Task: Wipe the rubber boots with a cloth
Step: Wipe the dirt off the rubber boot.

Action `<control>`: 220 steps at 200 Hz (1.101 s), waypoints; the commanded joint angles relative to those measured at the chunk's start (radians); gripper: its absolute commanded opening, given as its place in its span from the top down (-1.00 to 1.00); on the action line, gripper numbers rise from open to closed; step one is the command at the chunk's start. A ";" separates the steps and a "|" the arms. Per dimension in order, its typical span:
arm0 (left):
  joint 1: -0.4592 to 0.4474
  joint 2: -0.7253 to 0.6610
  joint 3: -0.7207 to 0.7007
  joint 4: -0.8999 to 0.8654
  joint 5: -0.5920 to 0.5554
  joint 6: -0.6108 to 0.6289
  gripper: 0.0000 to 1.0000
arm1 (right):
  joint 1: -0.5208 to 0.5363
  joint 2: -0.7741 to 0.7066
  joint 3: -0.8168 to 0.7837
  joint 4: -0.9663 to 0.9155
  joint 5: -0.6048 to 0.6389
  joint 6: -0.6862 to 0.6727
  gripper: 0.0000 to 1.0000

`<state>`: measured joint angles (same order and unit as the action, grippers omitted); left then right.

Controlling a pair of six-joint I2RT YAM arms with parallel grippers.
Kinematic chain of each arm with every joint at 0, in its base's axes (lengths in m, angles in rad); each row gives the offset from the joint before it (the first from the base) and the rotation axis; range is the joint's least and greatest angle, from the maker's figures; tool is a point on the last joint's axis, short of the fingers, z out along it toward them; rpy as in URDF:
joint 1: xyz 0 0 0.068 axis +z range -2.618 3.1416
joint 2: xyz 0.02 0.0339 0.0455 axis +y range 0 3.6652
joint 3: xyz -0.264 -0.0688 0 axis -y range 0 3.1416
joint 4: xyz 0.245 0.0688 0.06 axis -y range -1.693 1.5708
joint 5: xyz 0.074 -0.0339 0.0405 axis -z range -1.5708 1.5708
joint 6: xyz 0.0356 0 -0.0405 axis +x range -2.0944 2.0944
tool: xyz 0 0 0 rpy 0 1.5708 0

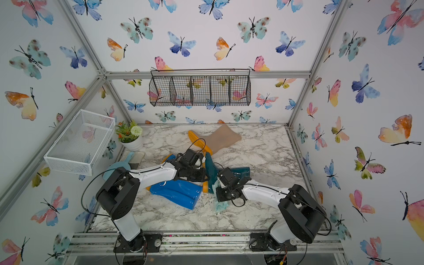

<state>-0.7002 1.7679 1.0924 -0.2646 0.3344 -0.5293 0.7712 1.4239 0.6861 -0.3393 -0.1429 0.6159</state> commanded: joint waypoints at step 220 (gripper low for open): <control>-0.007 0.104 0.080 -0.069 0.052 0.080 1.00 | -0.347 -0.056 -0.080 -0.277 0.030 0.130 0.95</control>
<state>-0.6991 1.8252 1.1782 -0.3397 0.3687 -0.4976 0.5064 1.3514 0.6205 -0.5003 -0.2100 0.7486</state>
